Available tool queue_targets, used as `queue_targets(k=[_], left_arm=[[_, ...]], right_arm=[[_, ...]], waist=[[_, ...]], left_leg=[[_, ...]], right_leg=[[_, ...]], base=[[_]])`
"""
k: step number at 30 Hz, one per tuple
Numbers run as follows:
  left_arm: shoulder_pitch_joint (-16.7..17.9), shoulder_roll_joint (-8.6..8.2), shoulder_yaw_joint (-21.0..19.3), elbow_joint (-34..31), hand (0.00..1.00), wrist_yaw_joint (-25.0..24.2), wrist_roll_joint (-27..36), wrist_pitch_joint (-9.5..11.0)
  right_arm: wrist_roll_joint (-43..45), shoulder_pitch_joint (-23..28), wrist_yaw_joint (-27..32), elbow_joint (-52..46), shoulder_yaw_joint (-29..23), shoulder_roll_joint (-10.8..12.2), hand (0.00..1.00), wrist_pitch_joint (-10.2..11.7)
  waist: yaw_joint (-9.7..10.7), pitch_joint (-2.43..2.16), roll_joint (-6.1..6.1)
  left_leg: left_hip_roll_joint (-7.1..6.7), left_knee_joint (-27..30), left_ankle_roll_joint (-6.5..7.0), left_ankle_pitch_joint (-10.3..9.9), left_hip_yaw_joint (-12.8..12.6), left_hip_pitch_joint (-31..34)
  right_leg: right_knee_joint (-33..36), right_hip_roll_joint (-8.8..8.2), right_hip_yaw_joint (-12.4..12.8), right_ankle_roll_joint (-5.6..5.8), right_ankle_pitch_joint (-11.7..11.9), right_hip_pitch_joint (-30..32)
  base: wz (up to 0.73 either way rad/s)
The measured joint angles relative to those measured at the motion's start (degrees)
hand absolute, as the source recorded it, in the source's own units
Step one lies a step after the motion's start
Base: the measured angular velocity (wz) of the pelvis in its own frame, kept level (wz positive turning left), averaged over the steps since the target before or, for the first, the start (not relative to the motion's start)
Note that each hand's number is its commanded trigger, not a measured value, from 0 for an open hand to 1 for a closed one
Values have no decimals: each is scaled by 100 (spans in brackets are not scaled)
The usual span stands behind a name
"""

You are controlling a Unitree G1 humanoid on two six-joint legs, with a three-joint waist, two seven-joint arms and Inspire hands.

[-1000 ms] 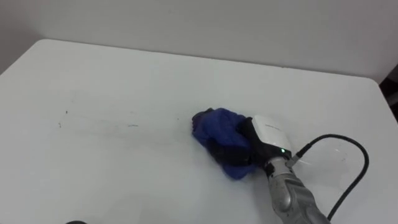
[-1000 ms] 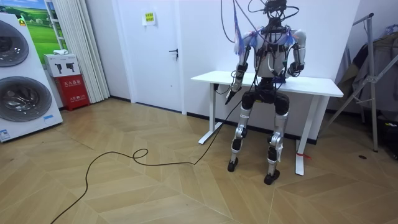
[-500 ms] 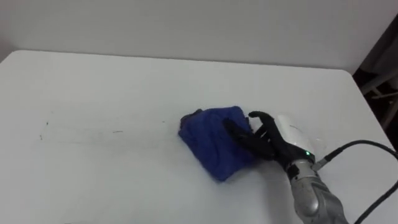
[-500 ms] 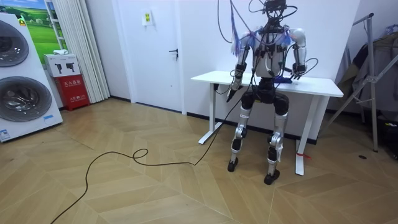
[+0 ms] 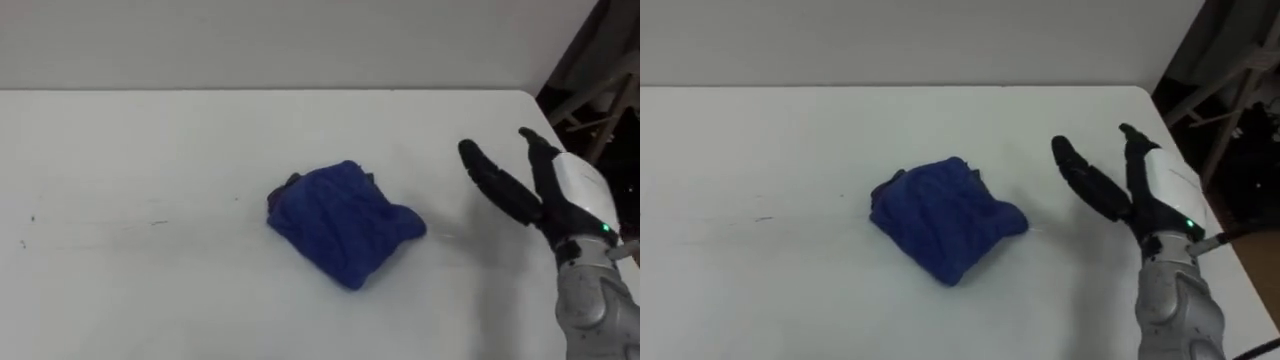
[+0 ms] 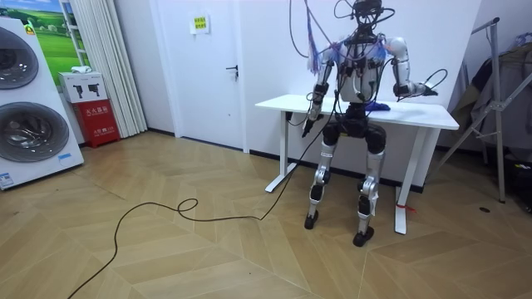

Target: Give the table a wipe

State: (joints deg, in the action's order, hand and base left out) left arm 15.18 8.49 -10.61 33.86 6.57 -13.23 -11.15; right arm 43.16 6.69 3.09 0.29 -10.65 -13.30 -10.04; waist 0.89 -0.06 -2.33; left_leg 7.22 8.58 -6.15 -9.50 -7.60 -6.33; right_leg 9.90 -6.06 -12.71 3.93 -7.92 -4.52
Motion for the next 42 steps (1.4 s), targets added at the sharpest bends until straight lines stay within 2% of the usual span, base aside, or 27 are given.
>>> queue_targets(k=[2,6,8,16,19,27,29,32,35,39,42], left_arm=[[82,16,-299,-22,0,-38,-14,2],[184,28,-514,-21,0,-98,-128,-1],[189,19,-585,-23,0,-100,-155,-3],[243,22,-928,-23,0,-102,-213,-88],[274,23,-1025,-19,0,-108,-211,-191],[333,25,-1126,-21,0,-129,-243,-271],[335,25,-1140,-8,0,-177,-242,-272],[326,39,-1146,51,0,-182,-256,-265],[326,53,-1149,128,0,-198,-256,-265],[323,55,-1148,257,0,-218,-251,-261],[291,74,-1113,438,0,-244,-255,-259]], right_arm=[[-47,130,143,101,-436,-1,0,3],[-190,240,423,397,-1000,-5,0,-30],[-498,336,529,620,-1280,-16,0,-43],[-1909,348,1070,1579,-2023,-44,0,-180],[-2394,353,1383,1914,-2160,-49,0,-206],[-3685,441,1940,3175,-2624,-103,0,-208],[-4193,539,1947,3809,-2681,-184,0,-212],[-4653,645,1950,4615,-2680,-185,0,-208],[-4874,735,1910,5309,-2674,-185,0,-202],[-5075,831,1666,5853,-2664,-181,0,-207],[-5073,886,1348,6239,-2409,-181,0,-217]], waist=[[104,7,-49],[205,-5,-76],[213,-5,-87],[378,-4,-101],[451,-2,-106],[561,-2,-104],[557,-14,-110],[559,-10,-121],[582,-9,-89],[606,-37,-66],[641,-56,-50]], left_leg=[[1,0,1,-1,-17,-24],[1,3,21,-13,-20,-30],[3,4,22,-14,-83,-19],[4,3,38,-29,-108,40],[3,10,39,-28,-122,72],[4,4,39,-28,-124,85],[4,4,40,-29,-124,73],[4,12,40,-29,-134,64],[4,16,42,-31,-134,70],[6,16,42,-33,-128,64],[4,27,43,-34,-133,61]], right_leg=[[0,0,4,1,-1,-29],[18,0,22,5,2,0],[84,2,119,5,-2,78],[130,-2,149,6,-2,156],[168,-6,170,4,-2,207],[168,-5,172,3,-12,220],[167,-6,176,3,-12,204],[176,-6,190,2,-14,201],[172,-6,192,17,-28,208],[179,-12,186,14,-38,196],[178,-13,189,14,-38,199]], base=[[0],[-2],[-15],[-2],[-2],[0],[0],[0],[-1],[0],[0]])
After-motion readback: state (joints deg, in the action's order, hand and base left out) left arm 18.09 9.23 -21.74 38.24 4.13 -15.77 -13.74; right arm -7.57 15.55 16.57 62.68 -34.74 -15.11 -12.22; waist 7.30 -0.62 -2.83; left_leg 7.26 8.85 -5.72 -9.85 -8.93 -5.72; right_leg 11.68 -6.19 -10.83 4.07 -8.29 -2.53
